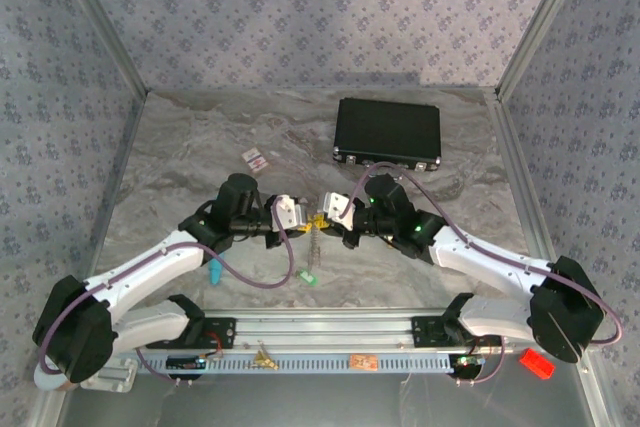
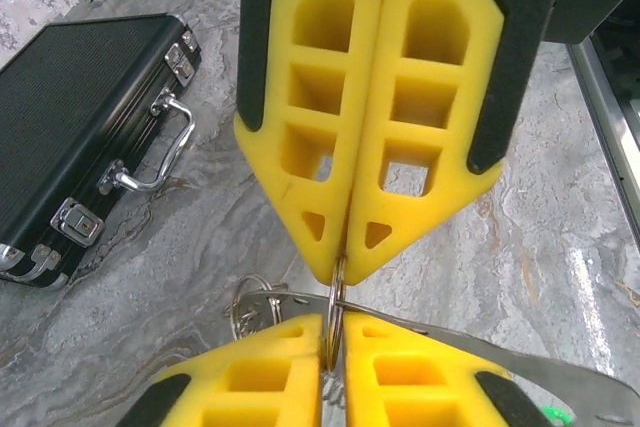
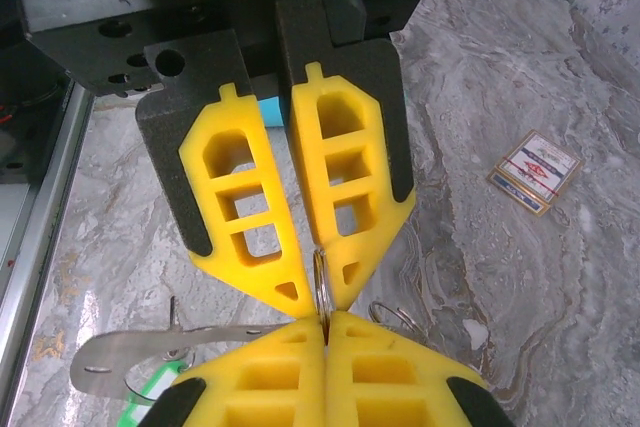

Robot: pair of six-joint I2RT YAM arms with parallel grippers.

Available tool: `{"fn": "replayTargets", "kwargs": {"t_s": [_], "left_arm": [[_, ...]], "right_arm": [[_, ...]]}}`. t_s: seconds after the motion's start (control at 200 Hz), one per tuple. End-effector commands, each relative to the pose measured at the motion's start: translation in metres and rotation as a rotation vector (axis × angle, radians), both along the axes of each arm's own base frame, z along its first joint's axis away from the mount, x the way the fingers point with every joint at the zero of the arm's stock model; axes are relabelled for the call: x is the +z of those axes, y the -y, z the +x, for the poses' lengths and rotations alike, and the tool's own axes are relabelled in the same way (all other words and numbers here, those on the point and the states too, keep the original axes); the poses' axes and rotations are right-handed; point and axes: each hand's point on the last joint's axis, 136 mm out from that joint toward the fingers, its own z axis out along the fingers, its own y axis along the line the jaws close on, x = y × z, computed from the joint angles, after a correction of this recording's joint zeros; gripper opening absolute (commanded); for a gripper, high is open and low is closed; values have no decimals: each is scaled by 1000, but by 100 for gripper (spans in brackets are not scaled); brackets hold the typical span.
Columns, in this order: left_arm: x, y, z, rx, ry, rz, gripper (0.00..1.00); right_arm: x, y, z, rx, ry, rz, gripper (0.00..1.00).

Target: Put the keys on the keyring

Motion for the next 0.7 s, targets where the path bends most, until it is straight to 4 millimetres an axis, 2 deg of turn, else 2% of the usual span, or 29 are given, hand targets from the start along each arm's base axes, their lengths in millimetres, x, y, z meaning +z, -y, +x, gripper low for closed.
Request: {"fn": "replayTargets", "kwargs": {"t_s": [0.0,0.155,0.215,0.305,0.38,0.535,0.695], "left_arm": [[30,10,-2,-49,48,-74,10],[32,11,-5,-64,47,-87,0],[33,11,-5,-65,48,-87,0],[33,10,-5,-61,53,-85,0],[34,9,-5,-60,63,-82,0],[26,8,-12,-96,124,-30,0],[20,11,-16,-116,183,-1,0]], "right_arm": [[17,-8,-4,45,25,32,0],[12,-8,-1,34,20,17,0],[10,-7,1,17,27,9,0],[6,-1,4,3,52,-15,20],[2,6,3,3,69,-30,25],[1,14,-1,16,129,-38,26],[1,8,-7,53,163,-40,23]]}}
